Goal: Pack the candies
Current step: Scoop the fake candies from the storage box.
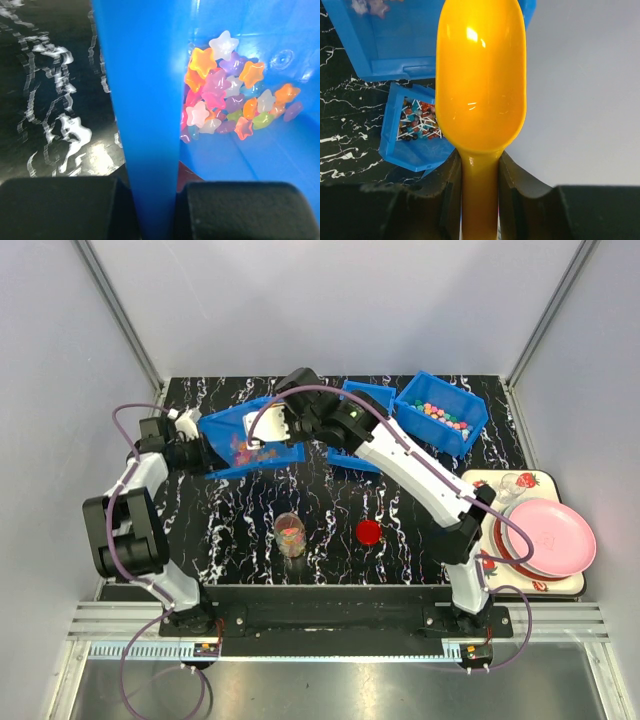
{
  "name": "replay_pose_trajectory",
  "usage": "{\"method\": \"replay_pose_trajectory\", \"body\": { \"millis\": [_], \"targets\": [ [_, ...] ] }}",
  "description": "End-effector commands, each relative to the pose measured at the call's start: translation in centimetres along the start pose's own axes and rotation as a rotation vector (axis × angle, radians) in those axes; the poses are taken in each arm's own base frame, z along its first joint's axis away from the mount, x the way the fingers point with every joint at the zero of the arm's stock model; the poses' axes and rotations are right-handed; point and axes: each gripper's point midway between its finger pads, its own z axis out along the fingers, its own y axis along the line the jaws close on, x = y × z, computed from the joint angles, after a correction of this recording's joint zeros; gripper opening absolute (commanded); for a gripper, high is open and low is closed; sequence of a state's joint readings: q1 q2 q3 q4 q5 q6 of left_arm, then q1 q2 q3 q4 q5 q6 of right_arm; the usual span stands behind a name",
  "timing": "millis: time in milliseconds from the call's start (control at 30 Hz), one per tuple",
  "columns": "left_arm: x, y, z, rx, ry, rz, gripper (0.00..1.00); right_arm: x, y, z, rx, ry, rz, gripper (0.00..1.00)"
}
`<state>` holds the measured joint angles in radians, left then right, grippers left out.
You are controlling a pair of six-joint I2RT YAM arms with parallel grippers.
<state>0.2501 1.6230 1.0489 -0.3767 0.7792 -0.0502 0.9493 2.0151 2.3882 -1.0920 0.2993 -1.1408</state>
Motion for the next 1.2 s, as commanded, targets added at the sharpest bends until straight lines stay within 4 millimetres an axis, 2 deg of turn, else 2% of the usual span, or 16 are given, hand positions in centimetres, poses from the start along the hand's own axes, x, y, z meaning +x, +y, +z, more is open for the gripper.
{"method": "replay_pose_trajectory", "body": {
  "millis": [0,167,300,333,400,567,800,933,1033,1167],
  "targets": [
    [-4.3,-0.5,-2.3,-0.134,-0.183,0.157,0.00,0.6,-0.1,0.2,0.001,0.063,-0.079,0.00],
    [-5.2,1.1,-3.8,-0.328,-0.243,0.176,0.00,1.0,1.3,2.7,-0.047,0.129,-0.158,0.00],
    [-5.5,1.3,-4.5,-0.380,-0.263,0.173,0.00,1.1,2.2,4.7,-0.083,0.159,-0.210,0.00],
    [-5.5,1.4,-4.5,-0.390,-0.263,0.171,0.00,1.0,2.8,5.8,-0.101,0.169,-0.232,0.00],
    [-5.6,1.4,-4.8,-0.414,-0.270,0.172,0.00,0.8,2.8,6.6,-0.101,0.169,-0.244,0.00],
    [-5.5,1.4,-5.2,-0.466,-0.276,0.175,0.00,-0.1,3.1,10.2,-0.102,0.175,-0.294,0.00],
    [-4.9,-0.3,-5.0,-0.470,-0.277,0.229,0.00,-1.3,4.2,14.4,-0.111,0.139,-0.359,0.00],
    [-4.8,-1.4,-5.1,-0.445,-0.291,0.250,0.00,-1.3,6.1,16.8,-0.154,0.129,-0.382,0.00],
    [-4.9,-1.9,-5.3,-0.445,-0.309,0.272,0.00,-1.2,6.8,18.1,-0.167,0.124,-0.385,0.00],
    [-4.8,-2.5,-5.7,-0.440,-0.324,0.304,0.00,-1.9,7.7,18.8,-0.189,0.071,-0.357,0.00]
  ]
}}
